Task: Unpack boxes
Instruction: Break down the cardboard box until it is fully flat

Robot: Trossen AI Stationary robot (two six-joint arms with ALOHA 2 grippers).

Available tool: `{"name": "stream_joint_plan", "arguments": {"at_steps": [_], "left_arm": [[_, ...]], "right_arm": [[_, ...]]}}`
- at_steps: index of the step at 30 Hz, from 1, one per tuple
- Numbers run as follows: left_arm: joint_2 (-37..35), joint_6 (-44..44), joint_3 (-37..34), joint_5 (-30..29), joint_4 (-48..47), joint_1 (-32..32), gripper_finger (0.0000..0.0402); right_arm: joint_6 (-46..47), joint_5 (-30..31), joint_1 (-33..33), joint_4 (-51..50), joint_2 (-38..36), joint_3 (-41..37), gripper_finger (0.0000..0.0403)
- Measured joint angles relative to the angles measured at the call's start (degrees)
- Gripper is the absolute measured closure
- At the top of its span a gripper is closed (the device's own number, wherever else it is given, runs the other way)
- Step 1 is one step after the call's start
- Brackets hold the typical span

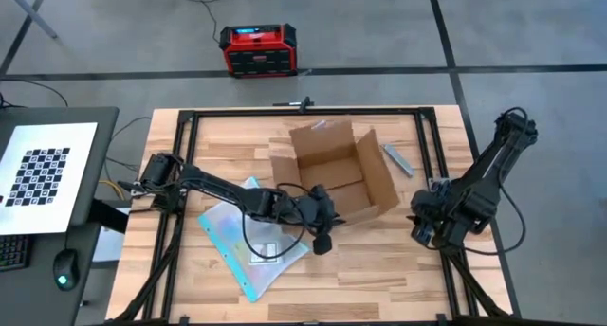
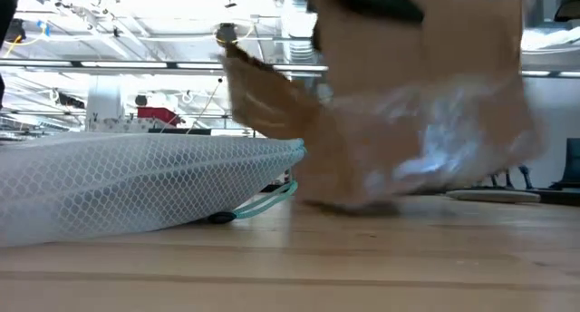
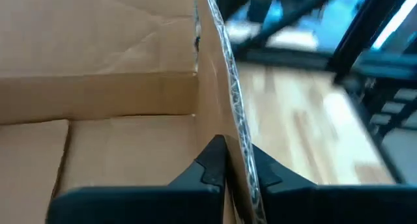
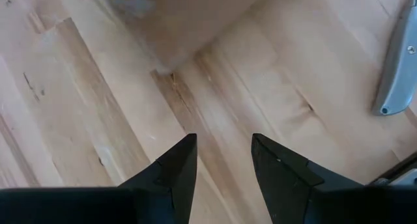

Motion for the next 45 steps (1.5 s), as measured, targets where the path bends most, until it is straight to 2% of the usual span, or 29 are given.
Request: {"name": "stream_joint_plan", "arguments": {"at_steps": [3,10,13,19,24,28,36,39,45], "left_arm": [[-0.5,0.9,0.0,0.4,7.6,-0.4,0.0400],[-3.8,5.7,0.0,0.6,15.7,-3.3,0.0401],[-5.0,6.0,0.0,1.1,15.6,-4.0,0.0401],[-3.8,1.1,0.2,1.2,13.3,-4.2,0.0401],[-0.4,-0.5,0.2,1.3,11.9,-4.3,0.0398],[3.2,-1.3,0.0,1.9,10.4,-4.0,0.0363],[9.0,-3.1,0.1,1.4,11.0,-3.0,0.0265],[10.4,-3.2,0.3,1.4,12.7,-3.0,0.0250],[11.4,-3.9,0.4,1.3,12.0,-3.0,0.0247]], "right_arm": [[0.0,0.0,0.5,1.0,1.0,0.0,0.0265],[2.9,1.6,2.3,2.3,4.2,-0.4,0.0265],[3.0,6.3,2.6,4.9,4.8,-0.6,0.0265],[1.6,18.1,2.4,4.4,3.4,0.7,0.0265],[-2.3,19.2,1.2,4.4,2.8,1.3,0.0265],[-1.3,21.5,0.7,5.1,2.6,1.6,0.0265],[-1.7,20.3,0.1,3.8,2.6,1.6,0.0265],[-3.3,20.0,-1.0,3.8,2.6,1.6,0.0265],[-7.3,19.5,-3.9,4.3,2.7,1.6,0.0265]]}}
